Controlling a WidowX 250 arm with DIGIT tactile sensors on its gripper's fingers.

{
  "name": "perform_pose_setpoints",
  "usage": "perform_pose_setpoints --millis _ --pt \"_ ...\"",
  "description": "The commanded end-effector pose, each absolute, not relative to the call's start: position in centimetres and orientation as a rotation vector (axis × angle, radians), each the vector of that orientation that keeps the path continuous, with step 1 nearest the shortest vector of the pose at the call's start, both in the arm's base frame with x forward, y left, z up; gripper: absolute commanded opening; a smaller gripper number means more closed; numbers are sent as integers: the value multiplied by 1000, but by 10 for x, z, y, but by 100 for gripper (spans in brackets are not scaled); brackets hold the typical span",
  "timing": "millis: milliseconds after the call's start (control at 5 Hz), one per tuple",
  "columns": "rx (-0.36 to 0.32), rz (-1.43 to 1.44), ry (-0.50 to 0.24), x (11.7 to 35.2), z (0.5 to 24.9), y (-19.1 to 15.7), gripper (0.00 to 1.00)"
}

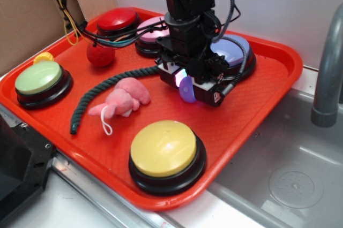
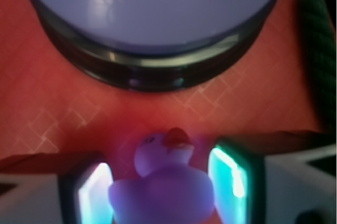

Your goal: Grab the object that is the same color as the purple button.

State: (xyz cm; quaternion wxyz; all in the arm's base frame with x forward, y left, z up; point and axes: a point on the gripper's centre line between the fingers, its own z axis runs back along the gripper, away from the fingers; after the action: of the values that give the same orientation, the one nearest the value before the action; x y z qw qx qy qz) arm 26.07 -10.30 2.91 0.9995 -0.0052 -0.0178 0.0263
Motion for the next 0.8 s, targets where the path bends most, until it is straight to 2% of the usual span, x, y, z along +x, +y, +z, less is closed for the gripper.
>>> perform_pose_setpoints --millis 0,200,400,600 --pt "-68 98 -85 262 72 -77 0" --pt "-50 123 -98 249 117 -40 0" --pt "0 147 -116 237 151 -16 0" --pt "13 163 -175 222 182 2 0"
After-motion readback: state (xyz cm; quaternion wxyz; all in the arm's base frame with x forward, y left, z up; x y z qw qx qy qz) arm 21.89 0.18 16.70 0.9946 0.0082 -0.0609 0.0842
